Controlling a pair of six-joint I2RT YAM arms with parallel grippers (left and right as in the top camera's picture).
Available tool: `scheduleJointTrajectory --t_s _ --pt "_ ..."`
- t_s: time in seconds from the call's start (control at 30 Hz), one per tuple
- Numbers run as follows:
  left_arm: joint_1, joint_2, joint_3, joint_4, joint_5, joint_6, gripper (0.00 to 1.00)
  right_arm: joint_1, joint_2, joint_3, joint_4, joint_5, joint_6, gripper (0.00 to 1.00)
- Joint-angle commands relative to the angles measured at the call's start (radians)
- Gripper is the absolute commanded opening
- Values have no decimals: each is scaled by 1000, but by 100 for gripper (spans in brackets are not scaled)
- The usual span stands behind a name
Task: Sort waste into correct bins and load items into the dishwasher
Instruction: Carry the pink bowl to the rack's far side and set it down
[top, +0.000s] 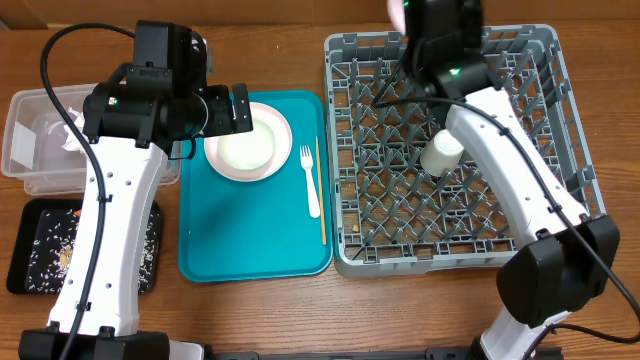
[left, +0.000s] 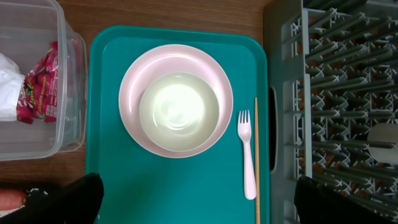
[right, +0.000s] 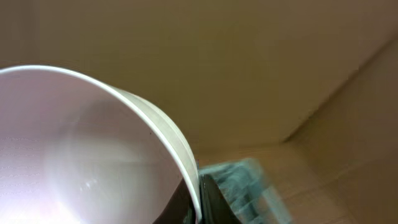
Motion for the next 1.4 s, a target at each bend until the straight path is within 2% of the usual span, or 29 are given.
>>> scheduleJointTrajectory --t_s 0.0,0.1,0.33,0.47,0.57,0.87,1.3,1.37 --pt "3 -3 21 2 -14 2 100 2 36 5 149 197 -357 4" --pt "3 -3 21 2 -14 1 100 -1 89 5 260 276 -524 4" --pt "3 -3 21 2 -14 2 100 -1 238 5 269 442 -587 4" --pt "3 -3 21 2 -14 1 100 -1 299 5 227 542 -590 4" --pt "3 -3 21 1 -14 2 100 -1 342 5 141 565 -583 4" --pt "3 -3 21 2 -14 1 100 20 406 5 52 620 -583 4" --pt "3 -3 21 2 -14 2 100 88 408 5 47 601 -583 4" --pt "3 -3 21 2 -14 2 100 97 408 5 47 601 -583 7"
